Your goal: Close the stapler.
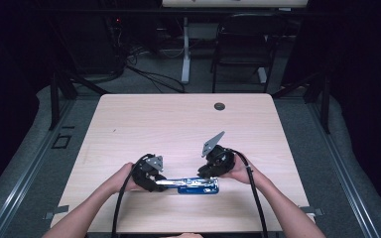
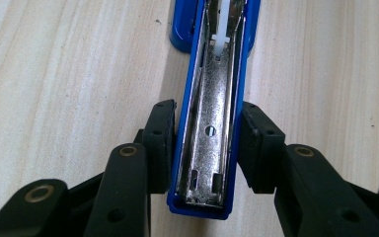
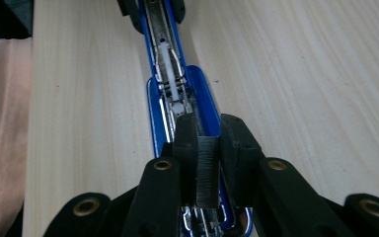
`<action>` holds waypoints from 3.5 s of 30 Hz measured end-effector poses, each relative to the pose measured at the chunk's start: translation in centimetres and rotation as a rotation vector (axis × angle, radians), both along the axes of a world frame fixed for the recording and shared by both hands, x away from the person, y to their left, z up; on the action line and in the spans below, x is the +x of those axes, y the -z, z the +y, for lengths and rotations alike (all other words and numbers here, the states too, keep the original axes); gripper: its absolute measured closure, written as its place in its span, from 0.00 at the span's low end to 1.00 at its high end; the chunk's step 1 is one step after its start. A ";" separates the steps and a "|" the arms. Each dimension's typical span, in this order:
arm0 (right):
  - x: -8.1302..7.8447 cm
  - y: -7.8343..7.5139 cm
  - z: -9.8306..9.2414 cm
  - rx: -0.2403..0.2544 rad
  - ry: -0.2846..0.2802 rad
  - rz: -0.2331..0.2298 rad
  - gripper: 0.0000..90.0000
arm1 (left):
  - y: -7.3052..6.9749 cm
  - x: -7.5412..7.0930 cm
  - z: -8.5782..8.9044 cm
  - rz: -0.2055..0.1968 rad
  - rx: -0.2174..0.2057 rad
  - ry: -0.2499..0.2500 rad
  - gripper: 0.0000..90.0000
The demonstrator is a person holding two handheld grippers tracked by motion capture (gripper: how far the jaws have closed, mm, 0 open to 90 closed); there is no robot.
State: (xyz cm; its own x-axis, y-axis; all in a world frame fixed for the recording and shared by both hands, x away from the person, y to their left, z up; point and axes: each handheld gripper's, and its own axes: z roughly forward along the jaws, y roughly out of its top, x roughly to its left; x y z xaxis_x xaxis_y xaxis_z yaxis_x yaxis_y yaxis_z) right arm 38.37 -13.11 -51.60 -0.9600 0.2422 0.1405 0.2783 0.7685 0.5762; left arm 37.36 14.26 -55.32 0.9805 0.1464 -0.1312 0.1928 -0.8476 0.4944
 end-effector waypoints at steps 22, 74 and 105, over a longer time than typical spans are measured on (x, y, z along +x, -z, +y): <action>-0.3 0.6 -0.5 -0.033 -0.091 -0.032 0.87 | 0.1 0.1 0.0 0.006 -0.003 0.002 0.69; -0.4 1.1 1.5 -0.130 0.090 -0.069 0.58 | 0.0 0.1 0.0 0.010 -0.003 0.000 0.69; -0.1 1.1 -0.4 -0.123 0.216 -0.027 0.33 | -0.4 -0.1 0.1 -0.002 -0.007 0.001 0.69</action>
State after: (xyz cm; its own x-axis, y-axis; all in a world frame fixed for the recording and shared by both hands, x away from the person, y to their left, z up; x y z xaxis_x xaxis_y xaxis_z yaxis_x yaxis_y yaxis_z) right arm 38.28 -13.49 -52.67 -0.8872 0.4557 0.0721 0.4291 0.7577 0.4917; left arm 37.27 14.34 -54.96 0.9809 0.1447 -0.1302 0.1910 -0.8442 0.5009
